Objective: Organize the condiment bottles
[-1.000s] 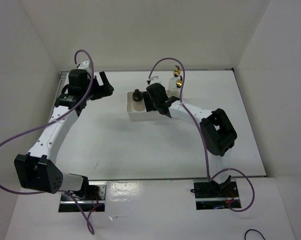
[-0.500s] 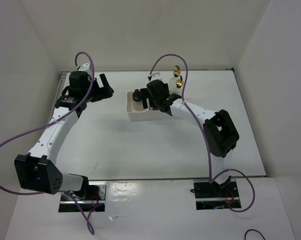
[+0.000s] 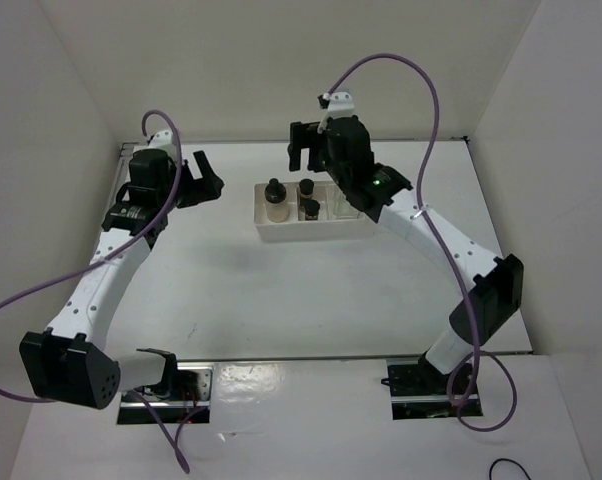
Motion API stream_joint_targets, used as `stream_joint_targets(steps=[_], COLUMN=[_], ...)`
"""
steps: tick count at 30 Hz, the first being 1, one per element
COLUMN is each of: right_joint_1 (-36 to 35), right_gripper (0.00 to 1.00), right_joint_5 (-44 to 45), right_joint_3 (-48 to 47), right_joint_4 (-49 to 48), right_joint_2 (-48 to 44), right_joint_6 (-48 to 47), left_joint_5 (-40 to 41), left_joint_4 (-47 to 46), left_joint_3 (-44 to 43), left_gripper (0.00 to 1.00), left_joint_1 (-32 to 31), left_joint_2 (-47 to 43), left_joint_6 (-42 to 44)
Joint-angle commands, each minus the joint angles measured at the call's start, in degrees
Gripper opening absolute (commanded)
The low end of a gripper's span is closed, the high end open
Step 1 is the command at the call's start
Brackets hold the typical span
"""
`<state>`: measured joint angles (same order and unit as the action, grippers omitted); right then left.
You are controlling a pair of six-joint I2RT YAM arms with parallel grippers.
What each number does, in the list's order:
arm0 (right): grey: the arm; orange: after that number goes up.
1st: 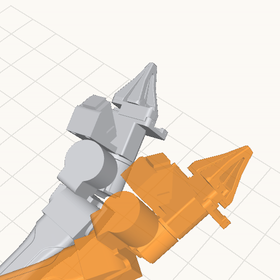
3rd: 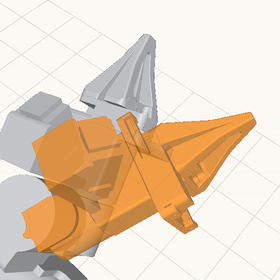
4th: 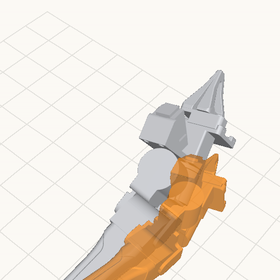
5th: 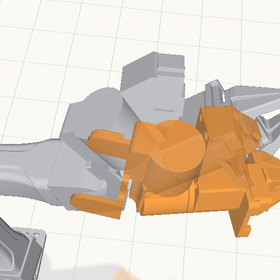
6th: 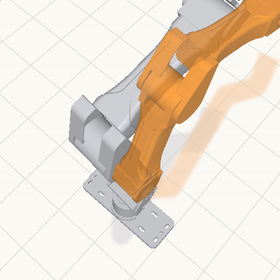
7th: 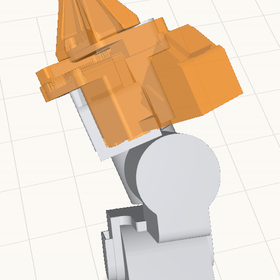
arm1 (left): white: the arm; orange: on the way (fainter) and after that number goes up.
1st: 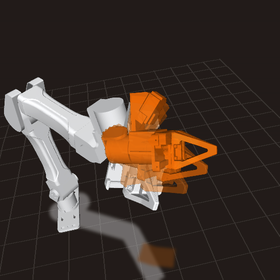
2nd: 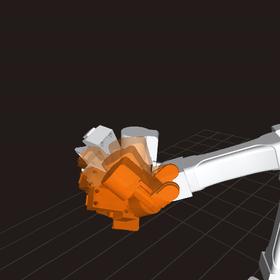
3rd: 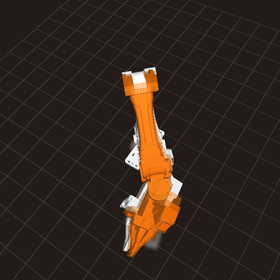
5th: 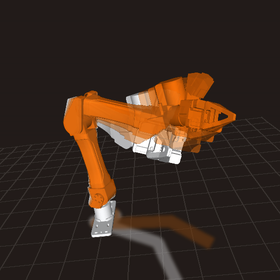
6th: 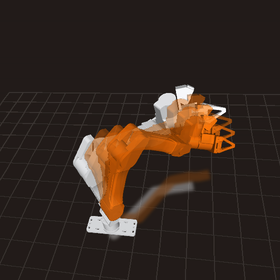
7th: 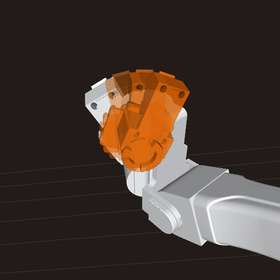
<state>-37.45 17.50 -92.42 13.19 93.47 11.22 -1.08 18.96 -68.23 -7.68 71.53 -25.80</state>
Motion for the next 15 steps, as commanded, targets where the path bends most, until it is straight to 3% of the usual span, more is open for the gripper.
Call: stream_joint_targets(steps=[1, 7, 15], right_joint_1=[-0.25, -0.25, -0.25], right_gripper=[0.99, 0.99, 0.99], right_joint_5=[-1.41, 2.09, 9.49], right_joint_3=[-0.40, 17.77, 31.13], right_joint_4=[-0.70, -10.37, -3.79], right_joint_2=[-5.99, -21.46, -32.28], right_joint_6=[-0.76, -1.38, 6.16], left_joint_5=[1.26, -2.68, -0.94], left_joint_4=[-1.82, -3.05, -5.60], left_joint_3=[1.08, 4.75, 9.77], left_gripper=[1.00, 1.00, 1.00], left_joint_1=[0.30, 0.30, 0.30], left_joint_2=[-2.44, -6.56, -11.93], left_joint_6=[1.63, 2.86, 4.80])
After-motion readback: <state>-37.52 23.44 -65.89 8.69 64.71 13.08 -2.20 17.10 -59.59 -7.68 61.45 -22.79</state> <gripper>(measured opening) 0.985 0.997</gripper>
